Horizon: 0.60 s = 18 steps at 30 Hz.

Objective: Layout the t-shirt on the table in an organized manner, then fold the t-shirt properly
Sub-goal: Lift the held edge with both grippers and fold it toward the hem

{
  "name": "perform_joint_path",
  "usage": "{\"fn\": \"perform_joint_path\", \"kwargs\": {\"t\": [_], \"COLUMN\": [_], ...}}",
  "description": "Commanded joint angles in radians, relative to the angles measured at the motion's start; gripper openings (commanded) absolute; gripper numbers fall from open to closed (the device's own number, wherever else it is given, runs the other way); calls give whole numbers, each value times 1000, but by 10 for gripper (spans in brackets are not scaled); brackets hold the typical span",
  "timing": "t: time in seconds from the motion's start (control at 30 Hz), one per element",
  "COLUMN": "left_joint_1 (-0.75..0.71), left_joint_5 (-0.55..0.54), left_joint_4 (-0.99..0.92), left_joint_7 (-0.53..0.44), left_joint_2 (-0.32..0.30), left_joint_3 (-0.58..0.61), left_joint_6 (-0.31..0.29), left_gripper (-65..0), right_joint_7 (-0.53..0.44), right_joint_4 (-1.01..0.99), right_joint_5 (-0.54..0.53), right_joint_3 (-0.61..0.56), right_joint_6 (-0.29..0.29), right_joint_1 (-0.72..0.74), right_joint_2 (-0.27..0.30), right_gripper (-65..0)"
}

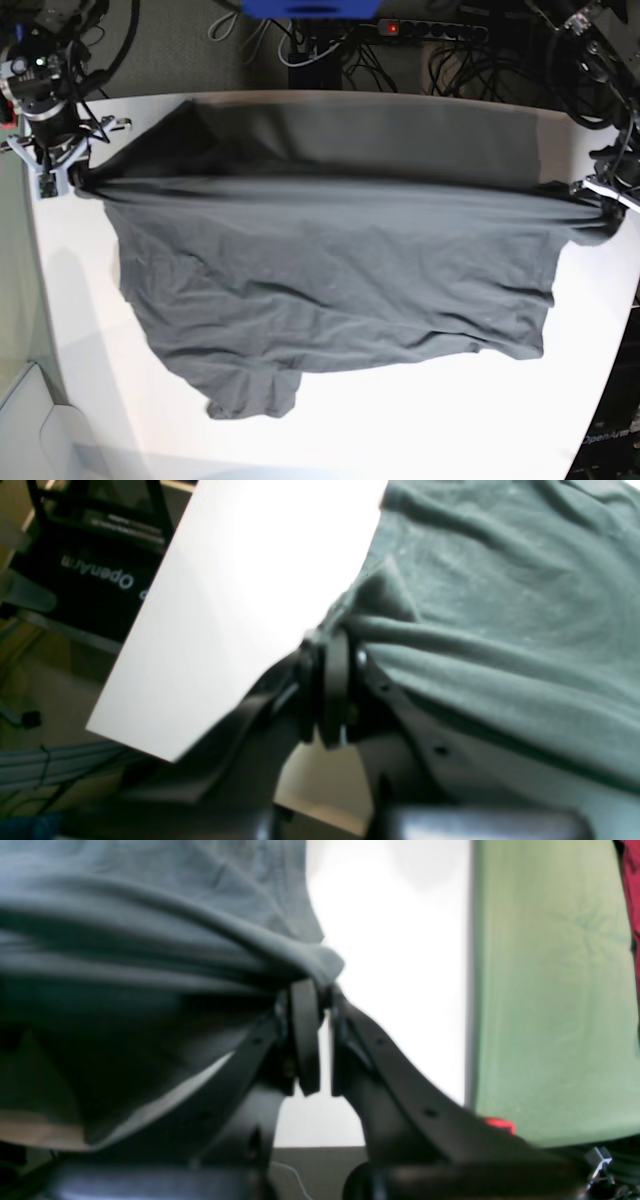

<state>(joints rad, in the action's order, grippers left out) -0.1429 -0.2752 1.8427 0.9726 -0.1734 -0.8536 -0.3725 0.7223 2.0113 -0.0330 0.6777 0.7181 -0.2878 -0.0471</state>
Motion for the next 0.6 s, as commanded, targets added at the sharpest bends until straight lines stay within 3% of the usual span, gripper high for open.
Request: {"fn": "perform_joint_path", "kwargs": {"t": [0.0, 0.47, 0.57], "left_joint_1": [25, 173, 193], "left_joint_5": [21, 21, 21], "left_joint_4": [12, -116, -150], "left_joint_7": [-36, -37, -45], "left_joint_2": [-24, -22, -22], "left_joint_3": [-6, -5, -5], "left_joint_6": [17, 27, 27], "left_gripper": [-648, -648, -648], "right_joint_7": [-14, -11, -11], "right_joint_4": [21, -7, -42], "right_joint_5": [12, 20, 20], "right_joint_3": [9, -79, -86], "right_joint_6": [-20, -20, -20], "right_joint_1": [23, 184, 220], "right_joint_2": [17, 25, 54], "right_gripper": [-650, -650, -650]}}
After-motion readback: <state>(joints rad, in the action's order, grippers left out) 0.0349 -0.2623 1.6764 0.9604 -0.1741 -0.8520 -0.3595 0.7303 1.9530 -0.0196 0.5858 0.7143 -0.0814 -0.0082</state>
